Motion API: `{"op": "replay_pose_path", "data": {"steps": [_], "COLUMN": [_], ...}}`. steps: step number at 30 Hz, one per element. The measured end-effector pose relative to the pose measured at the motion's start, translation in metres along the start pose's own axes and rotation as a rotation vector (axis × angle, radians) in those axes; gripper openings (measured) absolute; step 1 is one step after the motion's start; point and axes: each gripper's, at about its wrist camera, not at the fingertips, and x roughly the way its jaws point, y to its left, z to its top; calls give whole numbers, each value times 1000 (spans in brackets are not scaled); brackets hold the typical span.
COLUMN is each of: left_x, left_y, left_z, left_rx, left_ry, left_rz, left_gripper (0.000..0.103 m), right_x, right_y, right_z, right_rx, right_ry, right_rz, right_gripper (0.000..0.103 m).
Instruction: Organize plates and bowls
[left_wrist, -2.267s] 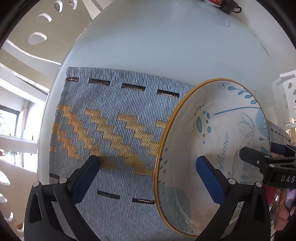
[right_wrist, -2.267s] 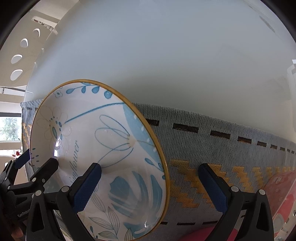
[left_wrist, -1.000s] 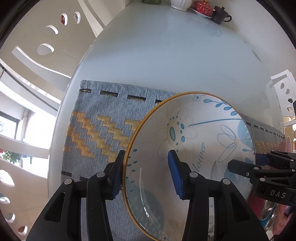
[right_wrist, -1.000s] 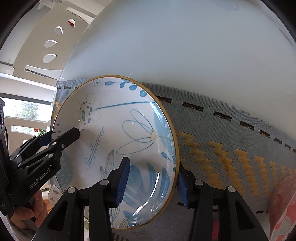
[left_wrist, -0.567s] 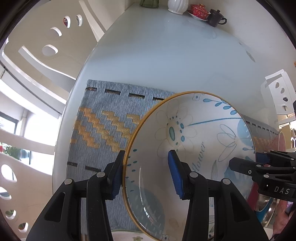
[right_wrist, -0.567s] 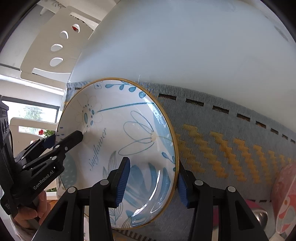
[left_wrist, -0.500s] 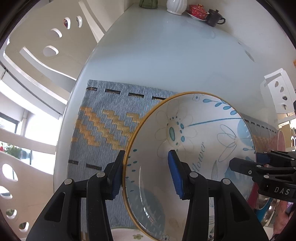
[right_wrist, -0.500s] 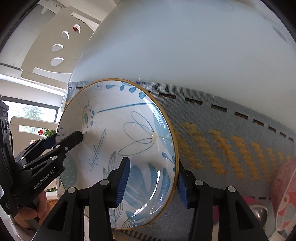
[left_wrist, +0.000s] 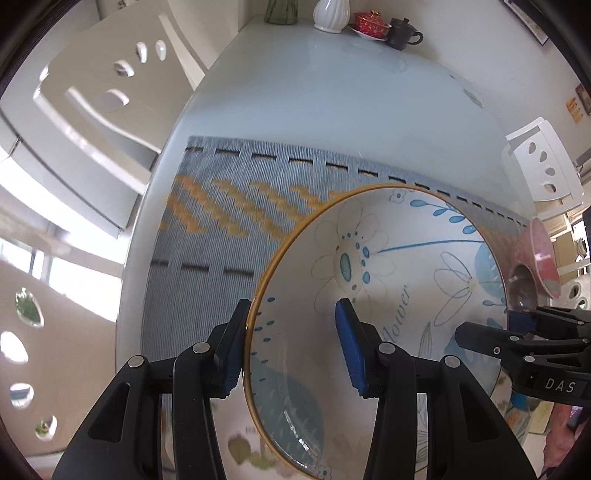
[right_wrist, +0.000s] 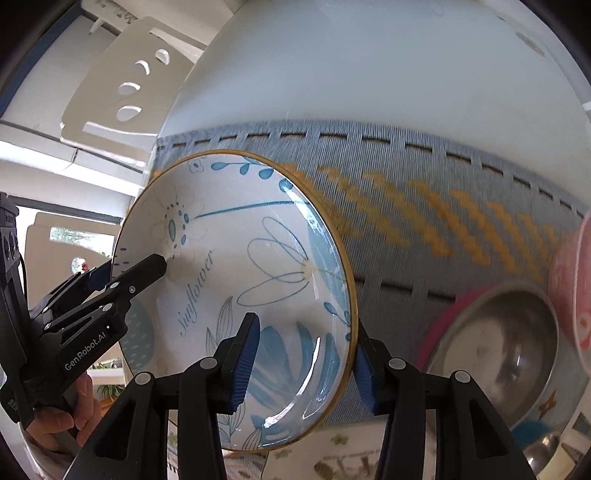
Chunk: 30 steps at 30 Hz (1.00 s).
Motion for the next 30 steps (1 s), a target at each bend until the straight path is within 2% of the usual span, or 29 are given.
{"op": "replay_pose_path", "data": {"steps": [6, 11, 15, 24, 30], "left_x": [-24, -37, -45, -56, -56], "left_y": [-4, -2, 2, 6, 13], "left_z": [-42, -88, -129, -210, -255], "left_rx": [-33, -64, -117, -155, -198], "left_ry": [-20, 1, 18, 69, 98], "left_rz": [5, 4, -4, -2, -32], "left_gripper": [43, 43, 42, 42, 42], "right_x": [-14, -25, -27, -12, -1], "right_y": [10, 14, 13, 16, 21], "right_z": [-42, -90, -129, -209, -240], "right_rx": [-26, -36, -26, -6, -23], "right_ry": [3, 17, 55, 132, 164], "right_rz": [3, 12, 59, 91, 103], "right_gripper": [47, 47, 47, 47, 47]}}
